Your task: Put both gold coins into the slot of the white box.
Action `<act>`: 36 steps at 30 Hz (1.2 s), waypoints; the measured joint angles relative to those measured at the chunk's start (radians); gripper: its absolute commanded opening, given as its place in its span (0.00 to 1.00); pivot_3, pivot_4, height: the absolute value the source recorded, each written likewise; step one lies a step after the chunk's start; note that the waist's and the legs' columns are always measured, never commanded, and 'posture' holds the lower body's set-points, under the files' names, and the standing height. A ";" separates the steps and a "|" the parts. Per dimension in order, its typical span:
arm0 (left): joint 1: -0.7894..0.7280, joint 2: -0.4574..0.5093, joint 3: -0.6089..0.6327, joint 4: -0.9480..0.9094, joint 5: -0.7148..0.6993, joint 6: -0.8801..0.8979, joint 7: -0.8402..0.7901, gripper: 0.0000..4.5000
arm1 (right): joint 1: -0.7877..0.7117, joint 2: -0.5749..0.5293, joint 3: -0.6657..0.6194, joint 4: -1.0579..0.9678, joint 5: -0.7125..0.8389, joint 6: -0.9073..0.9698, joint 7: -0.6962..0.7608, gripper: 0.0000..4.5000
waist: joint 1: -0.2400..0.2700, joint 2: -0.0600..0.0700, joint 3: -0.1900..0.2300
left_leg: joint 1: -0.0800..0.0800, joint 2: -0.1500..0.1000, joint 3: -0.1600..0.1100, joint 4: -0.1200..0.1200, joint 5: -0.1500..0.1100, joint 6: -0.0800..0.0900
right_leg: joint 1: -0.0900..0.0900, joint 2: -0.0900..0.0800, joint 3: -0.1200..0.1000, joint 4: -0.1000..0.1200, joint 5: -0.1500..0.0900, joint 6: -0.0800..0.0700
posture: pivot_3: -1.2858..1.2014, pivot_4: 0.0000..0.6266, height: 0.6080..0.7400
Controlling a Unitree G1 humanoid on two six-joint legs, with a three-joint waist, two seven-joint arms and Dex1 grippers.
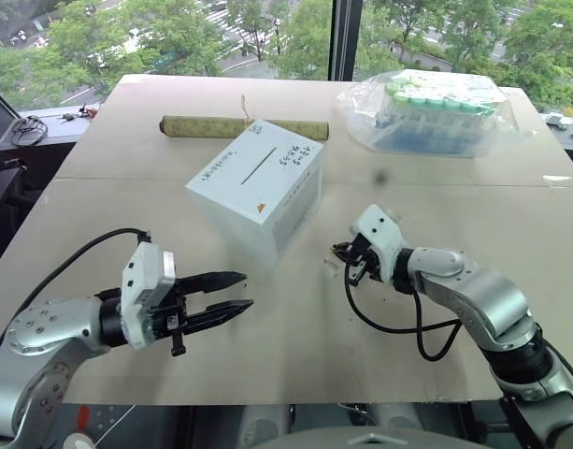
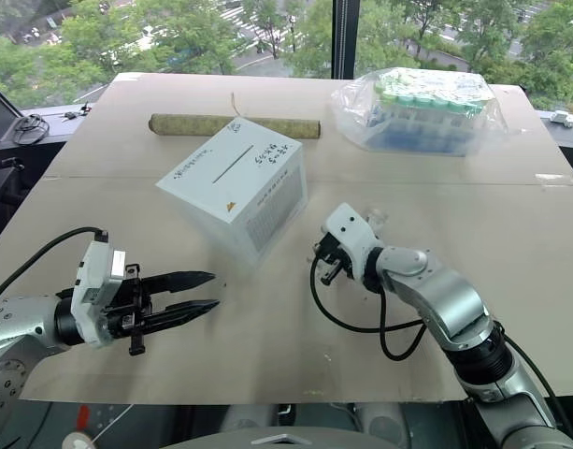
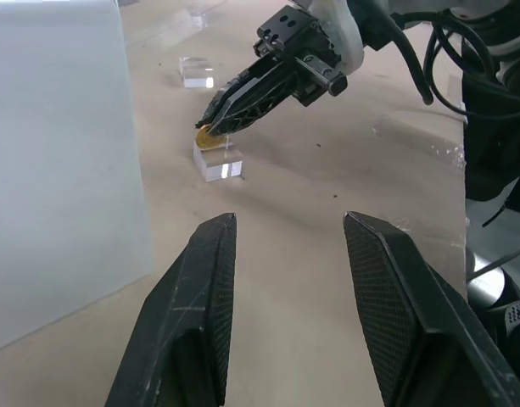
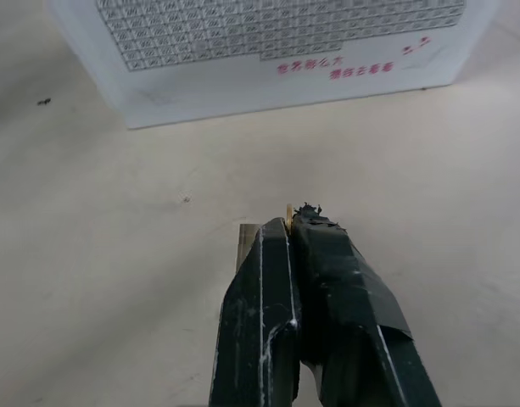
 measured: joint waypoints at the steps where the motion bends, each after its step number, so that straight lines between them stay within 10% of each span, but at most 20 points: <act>1: -0.016 0.000 0.000 0.000 -0.017 0.015 0.012 0.44 | 0.001 0.002 -0.014 -0.002 0.008 0.000 0.003 0.01 | 0.000 0.000 0.000 | 0.000 0.000 0.000 0.000 0.000 0.000 | 0.000 0.000 0.000 0.000 0.000 0.000 | 0.52 0.24 1.00; 9: -0.139 0.007 -0.021 -0.002 -0.175 0.162 0.123 0.44 | 0.007 0.019 -0.161 -0.036 0.122 0.000 0.042 0.01 | 0.000 0.000 0.000 | 0.000 0.000 0.000 0.000 0.000 0.000 | 0.000 0.001 0.000 0.000 0.000 0.000 | 0.52 0.24 1.00; 15: -0.287 0.015 -0.074 0.004 -0.335 0.274 0.178 0.02 | -0.015 -0.003 -0.354 -0.178 0.462 0.018 0.176 0.00 | 0.001 0.000 0.001 | 0.001 0.000 -0.002 0.000 0.000 0.000 | 0.002 0.002 0.000 0.000 0.000 0.001 | 0.52 0.24 1.00; 25: -0.512 -0.020 -0.213 0.052 -0.390 0.323 0.196 0.02 | -0.072 -0.120 -0.399 -0.225 0.681 0.028 0.153 0.00 | 0.000 0.000 0.001 | 0.001 -0.001 -0.002 0.000 0.000 0.000 | 0.003 0.006 0.001 0.001 0.000 0.000 | 0.52 0.24 1.00; 31: -0.524 -0.025 -0.235 0.090 -0.353 0.315 0.147 0.46 | -0.072 -0.141 -0.373 -0.226 0.693 0.000 0.128 0.00 | 0.001 0.000 0.001 | 0.001 -0.001 -0.002 0.000 0.000 0.000 | 0.002 0.007 0.002 0.001 0.000 0.000 | 0.52 0.24 1.00; 36: -0.525 -0.040 -0.263 0.101 -0.307 0.290 0.113 0.46 | -0.071 -0.154 -0.360 -0.228 0.699 -0.028 0.119 0.00 | 0.002 0.000 0.001 | 0.001 0.000 -0.002 0.001 0.000 0.000 | 0.003 0.007 0.002 0.001 0.000 0.000 | 0.52 0.24 1.00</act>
